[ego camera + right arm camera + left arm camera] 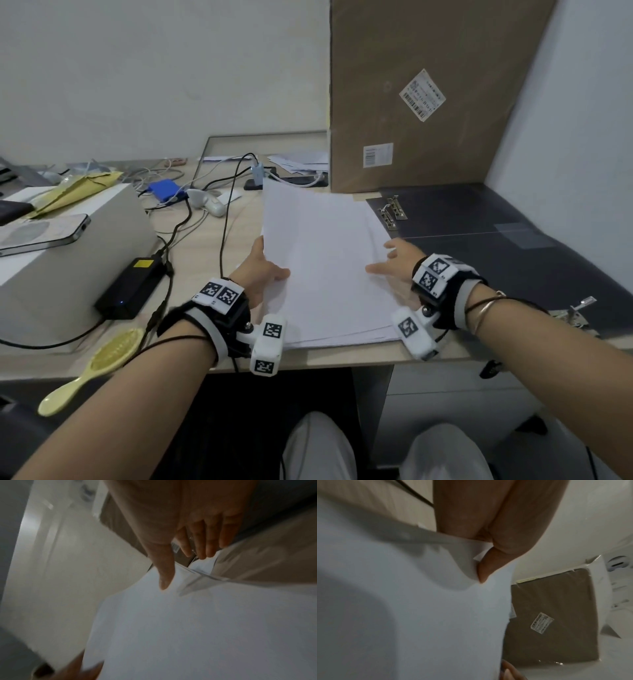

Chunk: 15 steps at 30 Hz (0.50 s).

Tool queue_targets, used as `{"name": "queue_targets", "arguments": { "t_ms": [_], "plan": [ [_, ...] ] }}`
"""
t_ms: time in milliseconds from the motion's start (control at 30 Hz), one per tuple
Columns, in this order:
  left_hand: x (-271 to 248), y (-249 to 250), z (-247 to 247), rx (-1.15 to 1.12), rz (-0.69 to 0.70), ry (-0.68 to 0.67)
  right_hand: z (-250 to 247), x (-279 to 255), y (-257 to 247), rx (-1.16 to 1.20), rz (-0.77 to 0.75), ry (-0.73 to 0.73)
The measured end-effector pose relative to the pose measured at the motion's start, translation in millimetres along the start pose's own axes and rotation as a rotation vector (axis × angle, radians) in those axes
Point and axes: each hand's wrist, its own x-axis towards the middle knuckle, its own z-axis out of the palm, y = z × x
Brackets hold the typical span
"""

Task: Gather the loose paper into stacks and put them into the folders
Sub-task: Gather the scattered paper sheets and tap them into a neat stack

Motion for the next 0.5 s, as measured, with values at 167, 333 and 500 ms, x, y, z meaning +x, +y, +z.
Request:
{"name": "queue_targets", "arguments": {
  "t_ms": [167,333,500],
  "plan": [
    [-25,37,-2,-0.084,0.276,-0.114,-34,7,-19,0.543,-0.026,-0.209],
    [-18,69,4,-0.094,0.450,-0.071,-63,-11,-58,0.964,-0.286,-0.152],
    [-8,51,17,-0.172,0.374,0.041,-30,-17,-44,0.922,-0.286,-0.114]
  ]
}}
